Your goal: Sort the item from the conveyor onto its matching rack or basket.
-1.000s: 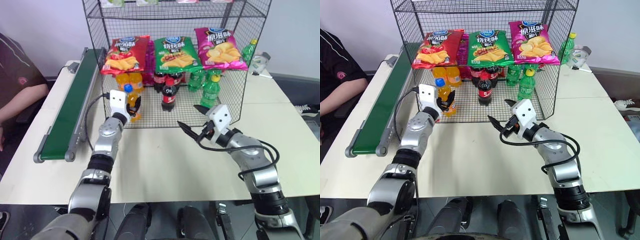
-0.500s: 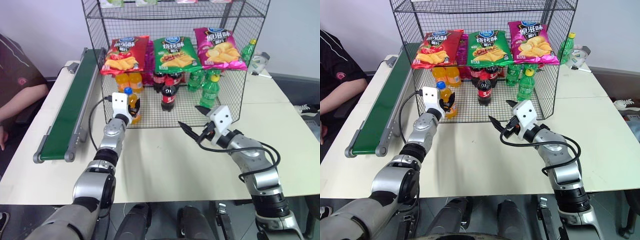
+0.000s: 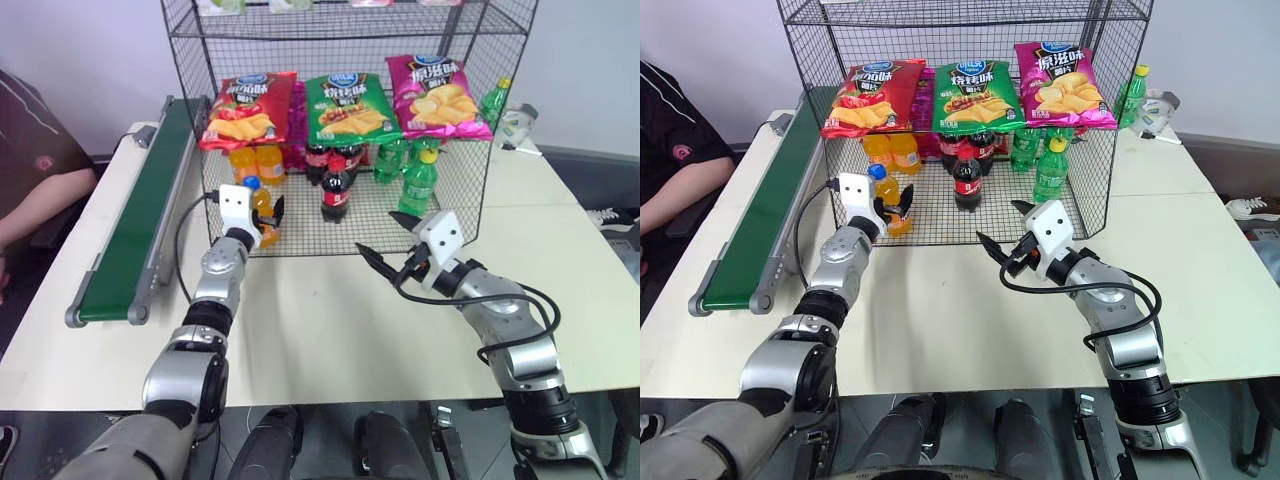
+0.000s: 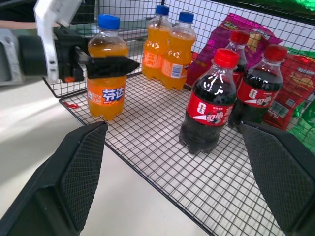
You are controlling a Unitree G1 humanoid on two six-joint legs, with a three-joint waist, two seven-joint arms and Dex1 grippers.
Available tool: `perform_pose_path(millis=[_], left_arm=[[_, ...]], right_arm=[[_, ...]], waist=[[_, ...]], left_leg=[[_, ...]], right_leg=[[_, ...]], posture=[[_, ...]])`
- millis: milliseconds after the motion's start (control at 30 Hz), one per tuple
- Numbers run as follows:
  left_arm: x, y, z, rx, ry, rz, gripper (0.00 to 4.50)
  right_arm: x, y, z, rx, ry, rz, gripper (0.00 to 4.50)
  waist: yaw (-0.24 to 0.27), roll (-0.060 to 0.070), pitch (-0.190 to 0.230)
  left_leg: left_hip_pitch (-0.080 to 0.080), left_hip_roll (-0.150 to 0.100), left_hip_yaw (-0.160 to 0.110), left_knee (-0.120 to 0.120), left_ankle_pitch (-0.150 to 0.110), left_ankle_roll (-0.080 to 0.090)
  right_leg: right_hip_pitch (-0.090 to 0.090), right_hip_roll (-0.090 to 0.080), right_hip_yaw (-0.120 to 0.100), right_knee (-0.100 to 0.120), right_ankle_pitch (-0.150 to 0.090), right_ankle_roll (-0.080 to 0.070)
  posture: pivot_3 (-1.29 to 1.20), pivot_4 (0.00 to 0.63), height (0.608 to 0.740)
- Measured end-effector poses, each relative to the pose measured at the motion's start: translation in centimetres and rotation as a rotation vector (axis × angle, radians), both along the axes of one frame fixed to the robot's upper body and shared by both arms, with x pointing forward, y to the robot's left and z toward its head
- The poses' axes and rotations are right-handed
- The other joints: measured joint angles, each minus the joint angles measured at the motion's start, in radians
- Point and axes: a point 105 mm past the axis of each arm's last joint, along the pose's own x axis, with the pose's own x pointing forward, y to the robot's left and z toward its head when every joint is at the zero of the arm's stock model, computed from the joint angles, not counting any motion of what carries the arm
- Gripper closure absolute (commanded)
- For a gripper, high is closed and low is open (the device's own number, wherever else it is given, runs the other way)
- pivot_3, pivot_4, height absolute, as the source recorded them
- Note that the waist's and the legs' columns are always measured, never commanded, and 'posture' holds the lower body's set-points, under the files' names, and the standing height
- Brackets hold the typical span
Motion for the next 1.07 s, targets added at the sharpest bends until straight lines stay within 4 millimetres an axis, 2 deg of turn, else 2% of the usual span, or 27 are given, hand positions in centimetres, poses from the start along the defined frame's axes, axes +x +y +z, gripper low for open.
perform_pose_path(millis=[233,367,600,733,867,1067], left_arm=[[-1.9,1.6,1.2,0.037,-0.048,-0.010,0.05],[-3.4,3.5,2.1,0.095,-0.060,0.012,0.05],[-6.6,6.0,4.7,0.164,-0.030,-0.079,0.05],[-9.2,7.9,3.9,0.212,0.104,-0.167,0.05],[-11.1,10.0,2.7,0.232,0.211,-0.176,0.05],[-11.6,10.3,2.0,0.229,0.240,-0.173,0.05]], right_arm=[[0.0,0.1,0.0,0.001,0.001,0.005,0.00],[-0.1,0.0,0.0,0.002,0.004,0.008,0.00],[-0.6,-0.7,-0.1,-0.024,0.037,0.033,0.00],[-1.3,-2.9,0.0,-0.046,0.104,0.048,0.00],[-1.8,-5.2,0.2,-0.065,0.151,0.030,0.00],[-2.1,-5.4,0.1,-0.072,0.164,0.045,0.00]], waist=[[-0.001,0.000,0.000],[-0.001,0.000,0.000],[0.000,0.001,0.000],[-0.001,0.001,0.000],[0.003,0.002,0.000],[0.008,0.002,0.000]], left_leg=[[0.000,0.000,0.000,0.000,0.000,0.000],[0.000,0.000,0.000,0.000,0.000,0.000],[0.000,0.000,0.000,0.000,0.000,0.000],[0.000,0.001,0.000,-0.001,0.000,0.000],[0.000,0.002,0.000,-0.001,0.000,0.000],[0.000,0.002,0.000,-0.001,-0.001,0.000]], right_leg=[[0.000,0.000,0.000,0.000,0.000,0.000],[0.000,0.000,0.001,0.001,0.000,0.000],[0.000,0.000,0.001,0.001,0.000,-0.001],[0.000,-0.002,0.001,0.000,0.000,-0.001],[0.000,-0.002,0.002,0.000,-0.002,-0.004],[0.001,-0.003,0.002,-0.002,-0.002,-0.004]], posture=[[0.00,0.150,0.740],[0.00,0.150,0.740],[0.00,0.150,0.740],[0.00,0.150,0.740],[0.00,0.150,0.740],[0.00,0.150,0.740]])
